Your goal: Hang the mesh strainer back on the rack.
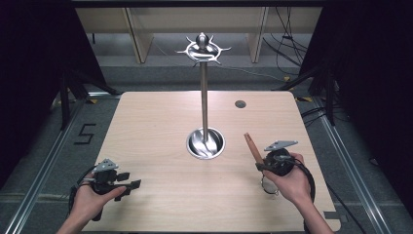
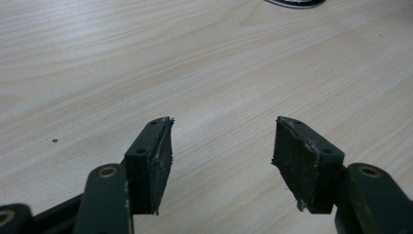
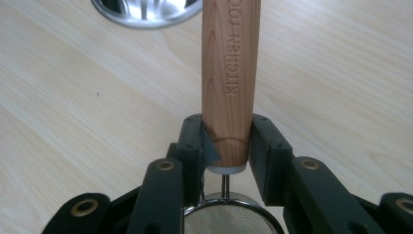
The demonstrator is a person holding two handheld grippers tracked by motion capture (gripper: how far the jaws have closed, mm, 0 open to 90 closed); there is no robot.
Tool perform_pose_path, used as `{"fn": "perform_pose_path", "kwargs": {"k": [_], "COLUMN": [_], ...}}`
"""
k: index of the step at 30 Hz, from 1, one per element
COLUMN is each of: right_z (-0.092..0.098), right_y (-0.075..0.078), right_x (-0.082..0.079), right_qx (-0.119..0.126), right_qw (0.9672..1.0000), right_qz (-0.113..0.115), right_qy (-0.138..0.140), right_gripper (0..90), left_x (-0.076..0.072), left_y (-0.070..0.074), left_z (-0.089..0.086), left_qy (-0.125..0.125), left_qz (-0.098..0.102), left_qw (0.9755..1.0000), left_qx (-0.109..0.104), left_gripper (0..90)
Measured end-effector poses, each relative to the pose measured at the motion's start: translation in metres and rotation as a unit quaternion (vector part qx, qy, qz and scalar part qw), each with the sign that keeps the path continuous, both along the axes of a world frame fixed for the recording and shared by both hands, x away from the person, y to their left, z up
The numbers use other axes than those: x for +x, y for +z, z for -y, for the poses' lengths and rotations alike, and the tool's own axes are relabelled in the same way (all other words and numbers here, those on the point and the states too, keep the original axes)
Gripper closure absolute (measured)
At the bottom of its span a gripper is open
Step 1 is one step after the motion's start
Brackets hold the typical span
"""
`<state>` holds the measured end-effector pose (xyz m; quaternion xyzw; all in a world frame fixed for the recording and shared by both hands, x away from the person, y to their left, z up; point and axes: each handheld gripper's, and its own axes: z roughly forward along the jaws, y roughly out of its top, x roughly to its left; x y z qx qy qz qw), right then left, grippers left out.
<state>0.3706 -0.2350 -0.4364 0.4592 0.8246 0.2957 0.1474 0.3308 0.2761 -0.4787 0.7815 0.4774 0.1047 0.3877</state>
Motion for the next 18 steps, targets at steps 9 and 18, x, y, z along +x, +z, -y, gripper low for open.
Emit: {"fn": "perform_pose_path", "kwargs": {"k": [9,18], "right_z": [0.002,0.003], "right_y": [0.015,0.028], "right_x": [-0.005,-0.011], "right_qx": [0.032,0.065], "right_qw": [0.9970,0.9927], "right_qz": [0.064,0.096], "right_qy": [0.032,0.031], "right_gripper": [69.3,69.4], "left_x": [-0.001,-0.001], "left_y": [0.003,0.002], "left_z": [-0.003,-0.002], "left_qy": [-0.011,0.006], "left_qz": [0.000,0.004], "left_qw": [0.9999,0.9999], "left_qx": [0.011,0.010], "left_gripper": [38.8,38.6]}}
